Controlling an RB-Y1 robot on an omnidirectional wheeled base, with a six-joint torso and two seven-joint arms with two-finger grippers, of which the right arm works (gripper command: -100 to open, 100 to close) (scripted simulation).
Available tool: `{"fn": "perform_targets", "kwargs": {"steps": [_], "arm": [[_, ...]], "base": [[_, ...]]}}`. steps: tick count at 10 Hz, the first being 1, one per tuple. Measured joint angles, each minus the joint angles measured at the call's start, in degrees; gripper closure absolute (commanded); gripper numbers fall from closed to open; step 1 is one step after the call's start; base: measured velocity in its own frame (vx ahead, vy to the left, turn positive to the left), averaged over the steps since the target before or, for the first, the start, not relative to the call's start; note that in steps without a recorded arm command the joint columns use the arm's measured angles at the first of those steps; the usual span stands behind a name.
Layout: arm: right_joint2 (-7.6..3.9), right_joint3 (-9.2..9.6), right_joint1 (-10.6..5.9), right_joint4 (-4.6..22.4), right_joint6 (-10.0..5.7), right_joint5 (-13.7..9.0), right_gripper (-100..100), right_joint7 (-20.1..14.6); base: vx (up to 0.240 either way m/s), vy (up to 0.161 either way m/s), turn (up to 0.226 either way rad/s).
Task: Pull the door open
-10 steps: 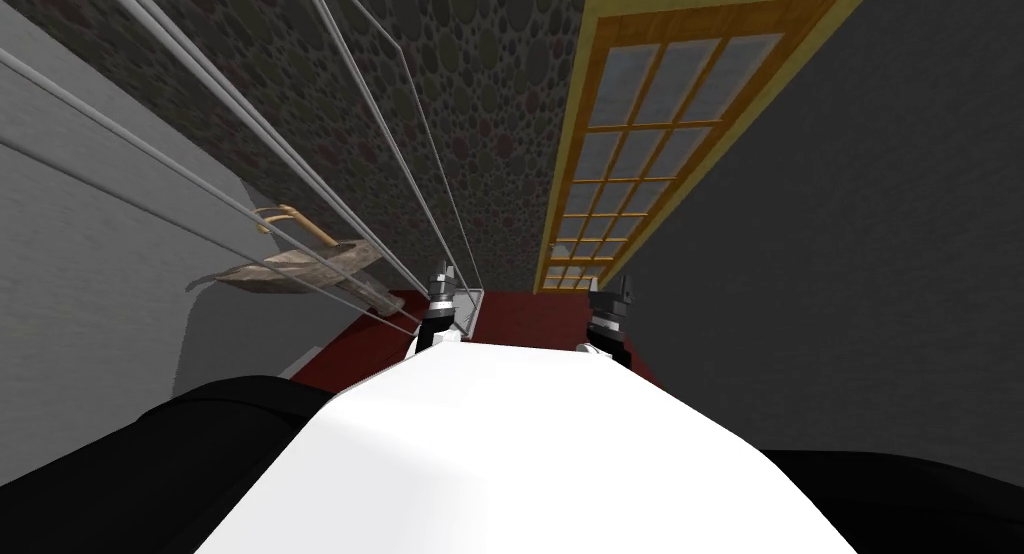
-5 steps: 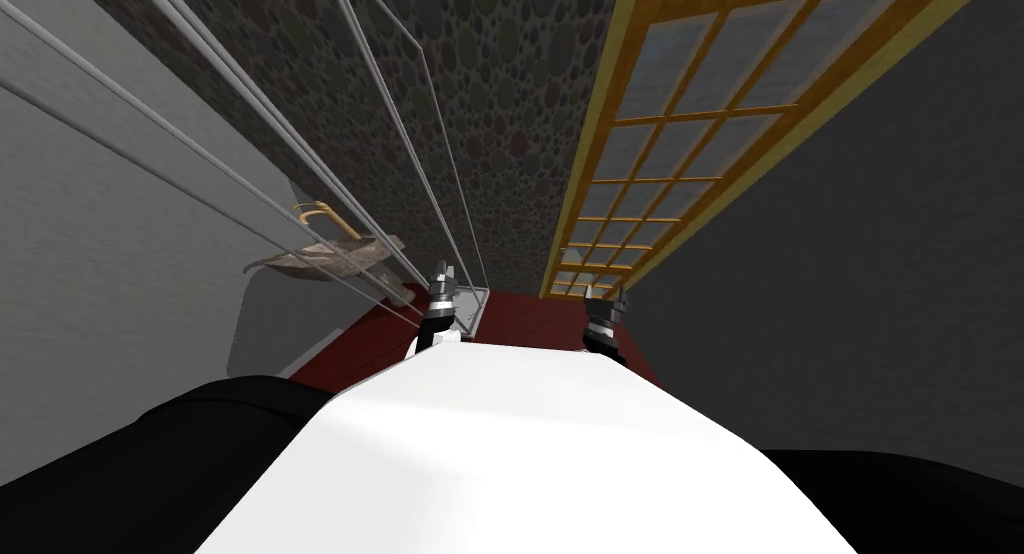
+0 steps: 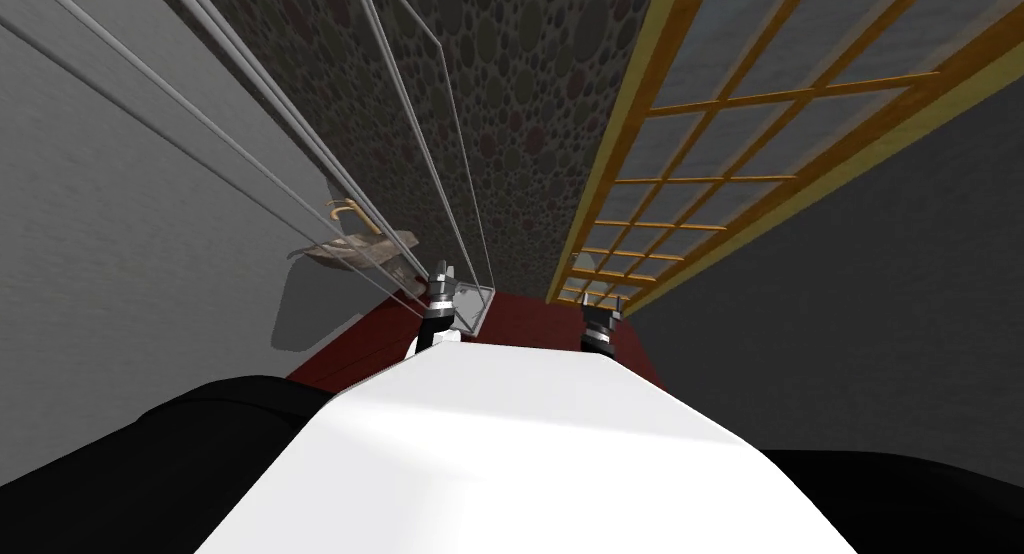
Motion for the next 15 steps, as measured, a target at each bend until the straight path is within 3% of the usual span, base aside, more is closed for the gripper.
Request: {"fn": "perform_targets", "kwargs": {"steps": [5,7,10,15], "arm": [[-2.56,2.34,0.50,5.6,-4.02,-6.4,-100,-7.2],[-3.59,3.67,0.32,9.0,-6.16,-9.5,-100,-10.7],[-5.16,5.98,1.42,12.6,-9.39,-14.1,-100,-15.7],[-7.40,8.42,1.01,19.2,-13.39,-20.7,-100,-23.2]], "base": [[0.064,-0.036,0.164],[0.088,-0.050,0.214],[0.083,-0.055,0.205],[0.057,-0.041,0.163]]}}
